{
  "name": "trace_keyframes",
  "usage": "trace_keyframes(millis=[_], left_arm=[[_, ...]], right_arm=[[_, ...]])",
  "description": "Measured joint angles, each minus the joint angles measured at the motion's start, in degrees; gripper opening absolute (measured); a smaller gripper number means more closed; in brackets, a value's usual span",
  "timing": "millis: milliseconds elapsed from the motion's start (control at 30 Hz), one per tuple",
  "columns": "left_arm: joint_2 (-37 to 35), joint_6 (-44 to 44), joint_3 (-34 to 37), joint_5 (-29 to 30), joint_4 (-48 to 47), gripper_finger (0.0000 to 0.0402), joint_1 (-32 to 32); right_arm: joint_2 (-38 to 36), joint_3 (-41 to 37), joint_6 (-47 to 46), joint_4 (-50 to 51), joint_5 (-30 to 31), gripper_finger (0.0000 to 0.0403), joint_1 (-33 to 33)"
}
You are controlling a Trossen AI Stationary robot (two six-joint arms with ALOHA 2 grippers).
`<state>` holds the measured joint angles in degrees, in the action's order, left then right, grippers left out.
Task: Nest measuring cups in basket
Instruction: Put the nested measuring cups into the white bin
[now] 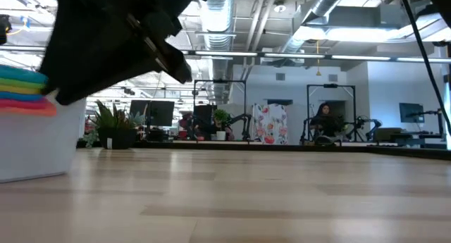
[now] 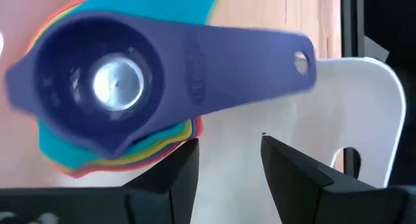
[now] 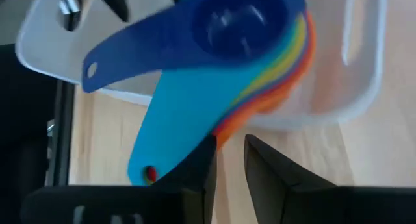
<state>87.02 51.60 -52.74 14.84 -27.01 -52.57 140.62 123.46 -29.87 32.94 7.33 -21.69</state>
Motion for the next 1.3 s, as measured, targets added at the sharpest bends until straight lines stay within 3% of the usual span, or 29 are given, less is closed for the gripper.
trace_keyframes(millis=[433, 733, 1100, 1300], left_arm=[[0.0, 0.1, 0.0, -2.6, 1.1, 0.0158, 1.1], [0.0, 2.0, 0.0, -9.5, 1.0, 0.0158, 1.0], [-0.1, 1.4, 0.0, -9.5, 1.0, 0.0158, 1.2], [-0.1, 0.9, 0.0, -7.1, 1.0, 0.0158, 1.2]], right_arm=[[0.0, 0.0, 2.8, -3.8, -2.9, 0.0102, 0.0], [0.0, 0.0, 1.0, -0.7, -2.9, 0.0101, -0.1], [-0.7, 0.0, -0.1, 2.1, -2.6, 0.0101, -0.6], [-2.8, 0.1, -0.6, 4.4, 0.8, 0.0101, -1.1]])
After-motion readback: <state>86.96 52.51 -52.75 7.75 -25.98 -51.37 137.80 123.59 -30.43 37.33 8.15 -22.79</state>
